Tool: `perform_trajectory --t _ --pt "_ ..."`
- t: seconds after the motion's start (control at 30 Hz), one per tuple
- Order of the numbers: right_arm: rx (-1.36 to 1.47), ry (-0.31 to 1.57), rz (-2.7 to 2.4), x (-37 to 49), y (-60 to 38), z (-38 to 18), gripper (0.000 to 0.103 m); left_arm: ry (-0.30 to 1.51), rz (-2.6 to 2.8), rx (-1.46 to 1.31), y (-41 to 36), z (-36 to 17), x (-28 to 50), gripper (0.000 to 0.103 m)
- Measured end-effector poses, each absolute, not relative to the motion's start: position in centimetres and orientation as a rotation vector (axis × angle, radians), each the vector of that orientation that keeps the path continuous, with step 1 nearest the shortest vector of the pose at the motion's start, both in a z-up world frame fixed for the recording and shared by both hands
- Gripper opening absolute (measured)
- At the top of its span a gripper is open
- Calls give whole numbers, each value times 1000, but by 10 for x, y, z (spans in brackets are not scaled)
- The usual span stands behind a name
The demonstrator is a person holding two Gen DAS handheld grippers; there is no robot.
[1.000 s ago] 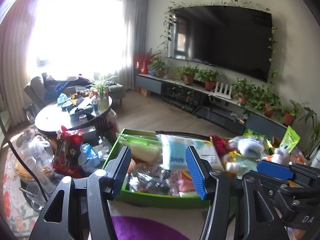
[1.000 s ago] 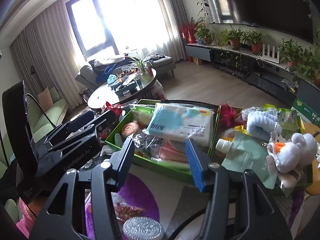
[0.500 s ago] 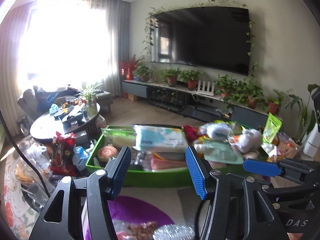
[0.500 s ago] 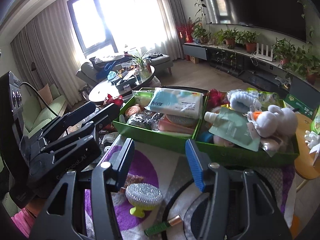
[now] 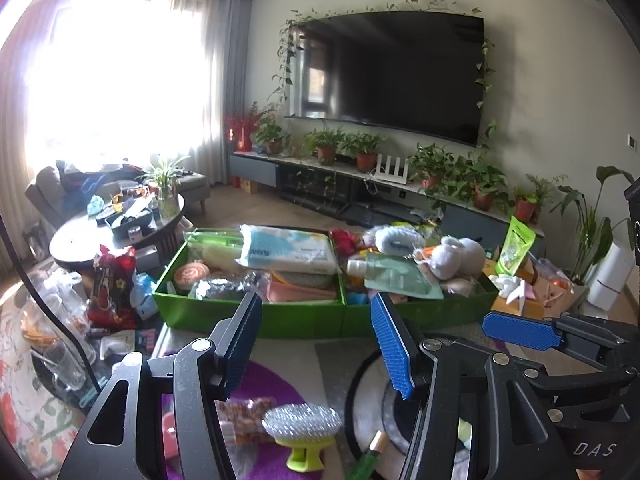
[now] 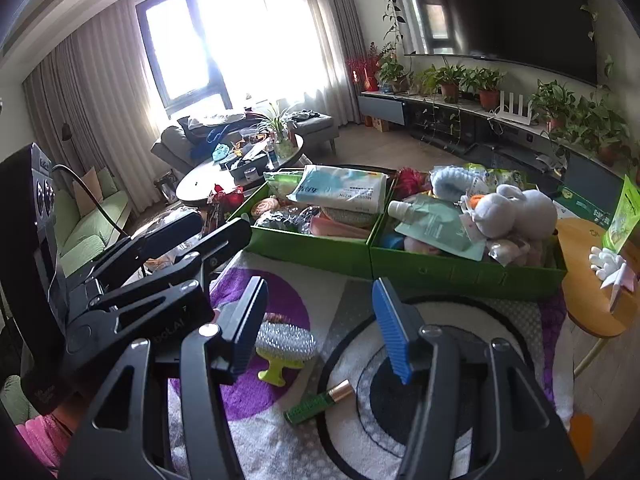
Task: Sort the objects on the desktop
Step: 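Withdraw the left gripper from the box back over the rug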
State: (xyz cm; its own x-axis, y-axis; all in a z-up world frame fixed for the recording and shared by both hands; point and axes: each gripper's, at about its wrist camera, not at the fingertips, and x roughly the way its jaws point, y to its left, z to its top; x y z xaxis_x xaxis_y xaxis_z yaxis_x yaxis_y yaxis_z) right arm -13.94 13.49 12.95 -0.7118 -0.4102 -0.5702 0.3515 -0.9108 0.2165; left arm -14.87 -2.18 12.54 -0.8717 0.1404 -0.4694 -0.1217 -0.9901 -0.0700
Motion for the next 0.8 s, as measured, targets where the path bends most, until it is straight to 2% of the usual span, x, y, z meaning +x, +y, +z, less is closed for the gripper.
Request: perform_trajectory --t 0.53,0.8 --pt "879 -42 -2618 -101 159 104 59 -13 2887 -774 7 111 -120 57" --pt "903 -90 -2641 -89 187 86 59 20 2877 -806 26 95 -110 57"
